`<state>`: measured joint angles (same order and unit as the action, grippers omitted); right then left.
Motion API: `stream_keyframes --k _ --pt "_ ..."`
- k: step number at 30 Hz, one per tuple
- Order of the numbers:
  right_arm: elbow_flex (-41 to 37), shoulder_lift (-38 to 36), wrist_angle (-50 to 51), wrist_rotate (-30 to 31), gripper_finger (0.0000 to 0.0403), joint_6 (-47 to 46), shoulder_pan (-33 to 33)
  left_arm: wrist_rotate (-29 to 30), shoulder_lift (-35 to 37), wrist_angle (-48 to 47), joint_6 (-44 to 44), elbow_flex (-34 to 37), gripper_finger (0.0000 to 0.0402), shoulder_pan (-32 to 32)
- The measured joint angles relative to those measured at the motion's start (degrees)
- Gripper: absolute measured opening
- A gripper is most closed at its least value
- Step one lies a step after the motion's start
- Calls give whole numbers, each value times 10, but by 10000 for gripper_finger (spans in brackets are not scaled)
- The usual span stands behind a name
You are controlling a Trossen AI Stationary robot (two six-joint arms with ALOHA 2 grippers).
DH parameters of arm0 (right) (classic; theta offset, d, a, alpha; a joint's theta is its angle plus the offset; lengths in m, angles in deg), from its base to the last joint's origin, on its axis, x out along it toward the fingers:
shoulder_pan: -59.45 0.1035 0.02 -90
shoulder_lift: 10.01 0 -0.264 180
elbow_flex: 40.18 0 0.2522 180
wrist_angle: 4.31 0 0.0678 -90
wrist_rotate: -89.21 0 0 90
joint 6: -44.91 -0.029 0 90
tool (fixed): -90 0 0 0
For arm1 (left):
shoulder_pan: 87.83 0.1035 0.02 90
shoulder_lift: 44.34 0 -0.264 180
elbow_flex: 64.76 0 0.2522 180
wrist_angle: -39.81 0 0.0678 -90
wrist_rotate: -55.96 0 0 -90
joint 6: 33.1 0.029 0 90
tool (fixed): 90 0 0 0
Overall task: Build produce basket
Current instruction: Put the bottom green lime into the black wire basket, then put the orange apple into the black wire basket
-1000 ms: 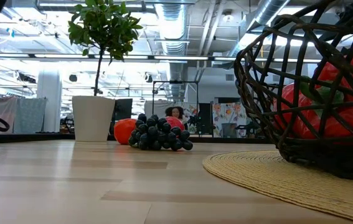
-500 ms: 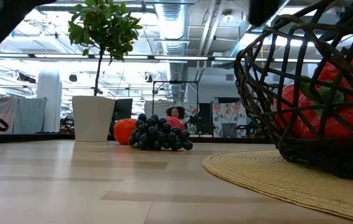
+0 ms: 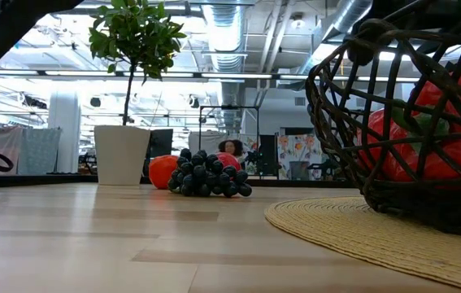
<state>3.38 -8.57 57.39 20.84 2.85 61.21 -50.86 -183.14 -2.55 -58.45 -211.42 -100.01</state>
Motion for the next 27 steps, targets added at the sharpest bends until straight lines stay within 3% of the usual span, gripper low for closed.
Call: stream_keyframes --k 7,19,24,27 --pt "0 0 -1 9 333 -1 0 12 -1 -4 -9 0 260 -2" --pt "0 0 -1 9 333 -1 0 6 -1 -4 -23 0 333 0" --pt "0 0 -1 9 333 0 0 22 -1 -4 -81 0 337 10" --pt "0 0 -1 9 333 0 0 0 8 -11 -88 1 326 24"
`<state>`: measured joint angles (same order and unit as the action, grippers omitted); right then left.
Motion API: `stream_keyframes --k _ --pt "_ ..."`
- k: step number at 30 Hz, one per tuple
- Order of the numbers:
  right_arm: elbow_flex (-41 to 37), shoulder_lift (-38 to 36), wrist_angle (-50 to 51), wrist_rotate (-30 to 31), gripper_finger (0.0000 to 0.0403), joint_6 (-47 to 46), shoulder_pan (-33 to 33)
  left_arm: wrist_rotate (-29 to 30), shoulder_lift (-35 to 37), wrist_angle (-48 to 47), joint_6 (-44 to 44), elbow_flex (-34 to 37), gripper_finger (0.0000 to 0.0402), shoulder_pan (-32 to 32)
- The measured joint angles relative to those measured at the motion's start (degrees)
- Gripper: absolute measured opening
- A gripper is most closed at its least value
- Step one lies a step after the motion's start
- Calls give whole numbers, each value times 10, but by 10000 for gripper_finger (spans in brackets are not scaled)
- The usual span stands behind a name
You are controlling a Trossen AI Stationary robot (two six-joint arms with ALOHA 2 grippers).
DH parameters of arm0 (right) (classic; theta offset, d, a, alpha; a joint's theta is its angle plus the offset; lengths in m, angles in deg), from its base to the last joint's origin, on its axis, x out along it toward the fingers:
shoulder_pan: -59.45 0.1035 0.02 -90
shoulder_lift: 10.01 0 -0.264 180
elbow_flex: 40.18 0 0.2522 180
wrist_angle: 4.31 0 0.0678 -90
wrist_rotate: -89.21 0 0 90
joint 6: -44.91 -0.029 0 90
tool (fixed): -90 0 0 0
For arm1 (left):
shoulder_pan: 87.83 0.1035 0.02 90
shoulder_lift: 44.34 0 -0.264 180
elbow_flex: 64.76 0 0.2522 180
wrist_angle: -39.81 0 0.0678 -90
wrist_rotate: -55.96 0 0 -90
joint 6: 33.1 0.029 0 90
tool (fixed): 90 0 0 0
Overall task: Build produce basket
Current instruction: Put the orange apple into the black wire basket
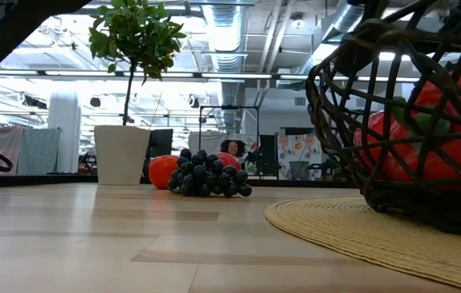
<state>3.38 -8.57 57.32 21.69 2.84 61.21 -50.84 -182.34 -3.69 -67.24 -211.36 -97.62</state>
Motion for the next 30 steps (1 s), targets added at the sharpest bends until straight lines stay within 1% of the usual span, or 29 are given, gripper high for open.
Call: stream_keyframes --k 2,4,6,8,11,14,16,17,22,27,30 --pt "0 0 1 0 333 0 0 -9 19 -7 9 0 316 12" --pt "0 0 1 0 333 0 0 -10 52 -39 34 0 308 26" --pt "0 0 1 0 333 0 0 -13 88 -94 71 -1 304 42" --pt "0 0 1 0 333 0 0 -1 123 -184 113 -2 301 55" --pt "0 0 1 0 333 0 0 60 163 -344 179 -1 300 68" --pt "0 0 1 0 333 1 0 141 201 -454 199 0 300 76" --pt "0 0 1 0 333 1 0 184 220 -474 203 0 300 84" --pt "0 0 1 0 333 1 0 196 223 -479 206 0 300 91" --pt "0 0 1 0 333 1 0 229 243 -510 201 0 300 133" --pt "0 0 1 0 333 0 0 251 243 -534 208 1 300 173" --pt "0 0 1 0 333 0 0 262 246 -515 225 32 300 193"
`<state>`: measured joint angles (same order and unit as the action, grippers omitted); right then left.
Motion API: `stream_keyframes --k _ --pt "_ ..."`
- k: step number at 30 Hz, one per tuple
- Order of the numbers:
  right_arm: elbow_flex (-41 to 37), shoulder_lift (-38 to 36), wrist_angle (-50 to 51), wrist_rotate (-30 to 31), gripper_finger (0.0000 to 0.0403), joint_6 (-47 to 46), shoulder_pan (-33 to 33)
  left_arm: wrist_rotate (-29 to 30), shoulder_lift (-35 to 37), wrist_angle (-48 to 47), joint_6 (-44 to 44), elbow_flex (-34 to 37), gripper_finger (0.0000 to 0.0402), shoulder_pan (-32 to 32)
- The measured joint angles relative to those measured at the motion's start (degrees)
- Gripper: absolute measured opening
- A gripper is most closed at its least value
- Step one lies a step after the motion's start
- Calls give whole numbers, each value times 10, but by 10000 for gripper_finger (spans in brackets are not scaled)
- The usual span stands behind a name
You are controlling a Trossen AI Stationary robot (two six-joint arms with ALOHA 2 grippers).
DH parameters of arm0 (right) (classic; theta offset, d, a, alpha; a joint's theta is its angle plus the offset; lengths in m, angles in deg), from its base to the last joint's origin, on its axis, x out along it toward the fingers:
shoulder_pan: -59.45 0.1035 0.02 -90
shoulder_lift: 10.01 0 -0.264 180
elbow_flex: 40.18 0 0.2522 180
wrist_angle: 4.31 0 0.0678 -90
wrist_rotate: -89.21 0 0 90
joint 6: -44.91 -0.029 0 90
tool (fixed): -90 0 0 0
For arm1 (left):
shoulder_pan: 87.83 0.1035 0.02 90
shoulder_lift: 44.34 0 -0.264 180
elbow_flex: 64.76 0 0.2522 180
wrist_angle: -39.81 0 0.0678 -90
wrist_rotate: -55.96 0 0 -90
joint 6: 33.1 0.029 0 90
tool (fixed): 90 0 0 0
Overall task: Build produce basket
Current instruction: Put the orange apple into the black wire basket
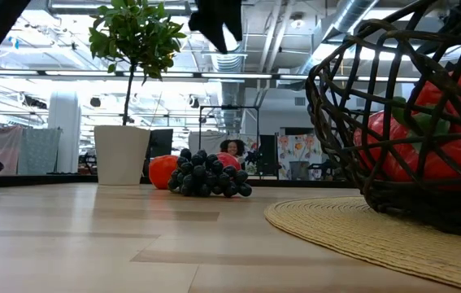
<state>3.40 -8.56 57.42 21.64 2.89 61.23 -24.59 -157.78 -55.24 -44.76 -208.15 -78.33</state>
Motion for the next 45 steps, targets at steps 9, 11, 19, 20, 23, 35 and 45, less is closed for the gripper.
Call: stream_keyframes --k 9,11,19,20,23,35,45 --pt "0 0 0 0 333 0 0 5 -3 38 58 197 300 76" --pt "0 0 0 0 333 0 0 9 -2 69 67 243 300 89" --pt "0 0 0 17 333 -1 0 -26 -3 98 119 345 300 145" --pt "0 0 0 19 333 -3 0 -35 -3 105 126 354 300 151" --pt "0 0 0 29 333 -6 0 -43 -3 108 151 370 300 164" --pt "0 0 0 32 333 -12 0 -51 -2 138 194 414 341 180" --pt "0 0 1 32 333 -13 0 -78 -10 189 189 447 375 179"
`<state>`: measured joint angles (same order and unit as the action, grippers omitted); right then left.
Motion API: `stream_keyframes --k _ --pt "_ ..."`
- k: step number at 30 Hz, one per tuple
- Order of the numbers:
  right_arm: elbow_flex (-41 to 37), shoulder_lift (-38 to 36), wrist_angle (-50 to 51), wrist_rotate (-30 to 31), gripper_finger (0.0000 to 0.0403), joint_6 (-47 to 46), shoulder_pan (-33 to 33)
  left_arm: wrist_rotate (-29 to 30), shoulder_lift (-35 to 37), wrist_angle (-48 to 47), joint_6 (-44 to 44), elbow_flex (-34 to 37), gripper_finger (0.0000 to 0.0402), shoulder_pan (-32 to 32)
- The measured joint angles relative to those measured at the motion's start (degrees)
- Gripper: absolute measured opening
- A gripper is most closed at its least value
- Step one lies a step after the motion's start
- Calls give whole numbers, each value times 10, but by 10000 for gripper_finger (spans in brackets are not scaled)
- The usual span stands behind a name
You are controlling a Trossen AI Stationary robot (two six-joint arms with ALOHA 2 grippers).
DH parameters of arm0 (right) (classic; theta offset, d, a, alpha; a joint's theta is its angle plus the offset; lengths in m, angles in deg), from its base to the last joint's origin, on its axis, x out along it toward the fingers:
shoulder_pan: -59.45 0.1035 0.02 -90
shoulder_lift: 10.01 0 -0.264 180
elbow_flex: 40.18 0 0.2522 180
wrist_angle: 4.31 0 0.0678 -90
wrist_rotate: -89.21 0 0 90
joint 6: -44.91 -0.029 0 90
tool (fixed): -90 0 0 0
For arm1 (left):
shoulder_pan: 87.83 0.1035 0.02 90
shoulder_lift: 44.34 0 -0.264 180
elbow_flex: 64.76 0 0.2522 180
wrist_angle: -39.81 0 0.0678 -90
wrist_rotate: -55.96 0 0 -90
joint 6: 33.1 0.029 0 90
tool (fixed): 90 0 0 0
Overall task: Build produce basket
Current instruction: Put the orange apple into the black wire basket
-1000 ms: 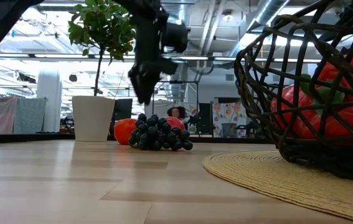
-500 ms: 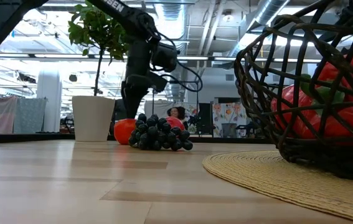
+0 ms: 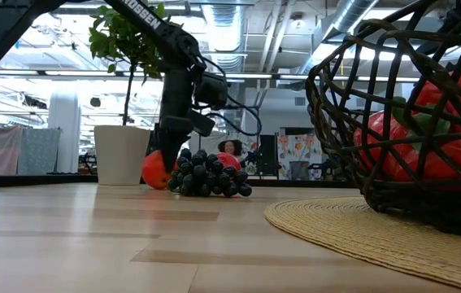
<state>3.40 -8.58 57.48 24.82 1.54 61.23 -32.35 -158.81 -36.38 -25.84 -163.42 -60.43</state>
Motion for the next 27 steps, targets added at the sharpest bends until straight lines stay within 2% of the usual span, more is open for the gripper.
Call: stream_keyframes --k 4,12,16,21,27 --pt "0 0 0 0 333 -1 0 19 0 1 -18 0 356 0" --pt "0 0 1 0 333 -2 0 18 0 -2 -67 0 296 -6" --pt "0 0 2 0 333 -2 0 16 0 -39 -80 -16 279 -18" --pt "0 0 3 0 333 -3 0 18 4 -92 -91 -75 278 -42" --pt "0 0 4 0 333 -3 0 3 21 -115 -138 -196 278 -80"
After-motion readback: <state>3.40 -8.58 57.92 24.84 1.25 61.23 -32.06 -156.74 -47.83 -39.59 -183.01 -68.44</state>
